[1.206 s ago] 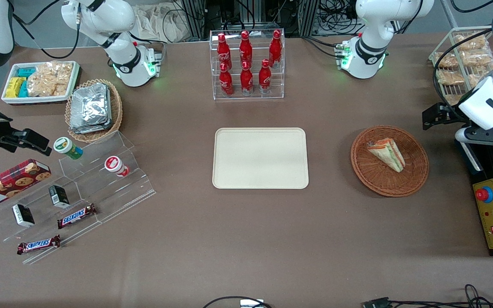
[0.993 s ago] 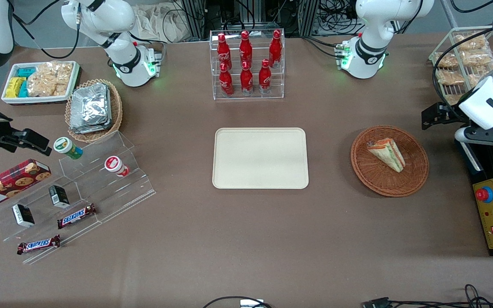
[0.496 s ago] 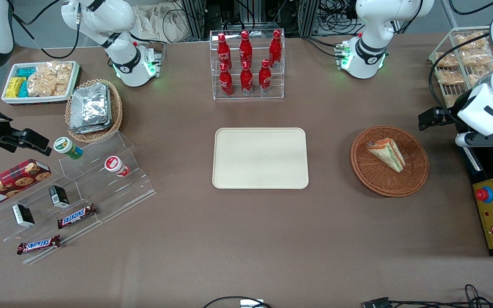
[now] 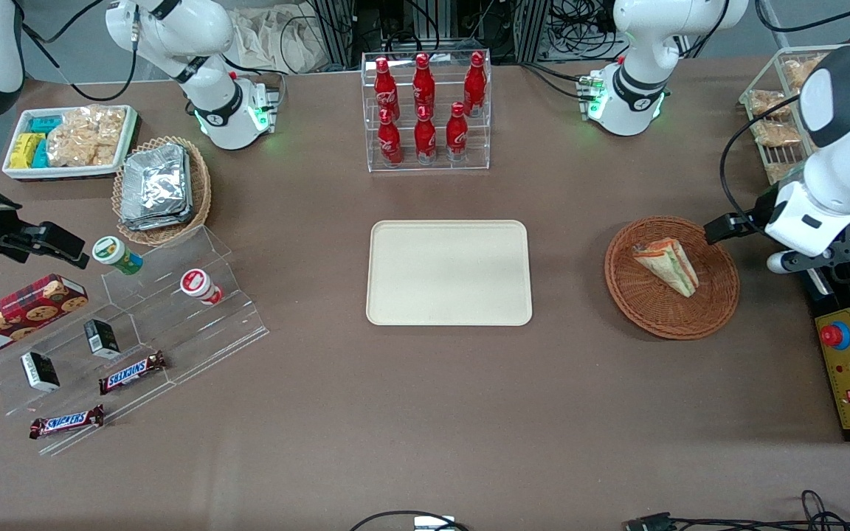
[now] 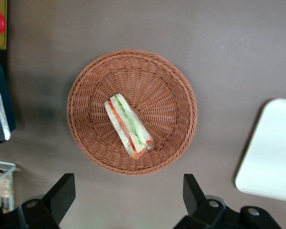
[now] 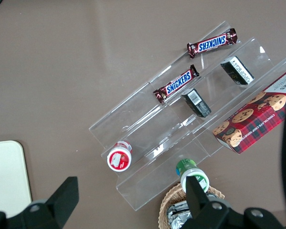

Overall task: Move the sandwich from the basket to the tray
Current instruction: 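Lower the open left gripper around the sandwich's edge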

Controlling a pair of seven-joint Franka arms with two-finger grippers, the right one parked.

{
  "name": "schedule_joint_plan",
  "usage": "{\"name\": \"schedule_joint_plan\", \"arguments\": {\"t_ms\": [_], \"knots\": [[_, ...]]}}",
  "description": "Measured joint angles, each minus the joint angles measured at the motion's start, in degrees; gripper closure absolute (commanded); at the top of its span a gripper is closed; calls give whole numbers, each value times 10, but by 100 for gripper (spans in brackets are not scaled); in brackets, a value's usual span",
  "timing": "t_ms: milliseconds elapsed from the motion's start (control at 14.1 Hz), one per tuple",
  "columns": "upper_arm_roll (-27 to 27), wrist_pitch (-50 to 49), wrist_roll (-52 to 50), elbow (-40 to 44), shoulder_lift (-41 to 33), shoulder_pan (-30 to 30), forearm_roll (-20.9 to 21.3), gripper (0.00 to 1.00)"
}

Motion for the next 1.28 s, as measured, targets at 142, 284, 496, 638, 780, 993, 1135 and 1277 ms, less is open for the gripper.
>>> {"name": "schedule_joint_plan", "arguments": {"t_ms": [142, 284, 496, 638, 780, 993, 1135, 1277], "knots": [[0, 46, -45, -54, -14, 0, 0, 0], [-1, 84, -82, -96, -21, 0, 0, 0], [-1, 131, -110, -142, -22, 0, 0, 0], [-1, 165, -133, -169, -23, 0, 0, 0], [-1, 201, -158, -197, -23, 0, 0, 0], [-1, 256, -176, -240, -23, 0, 0, 0], [0, 304, -183, -274, -22, 4, 0, 0], [0, 355, -184, -306, -19, 12, 0, 0]]}}
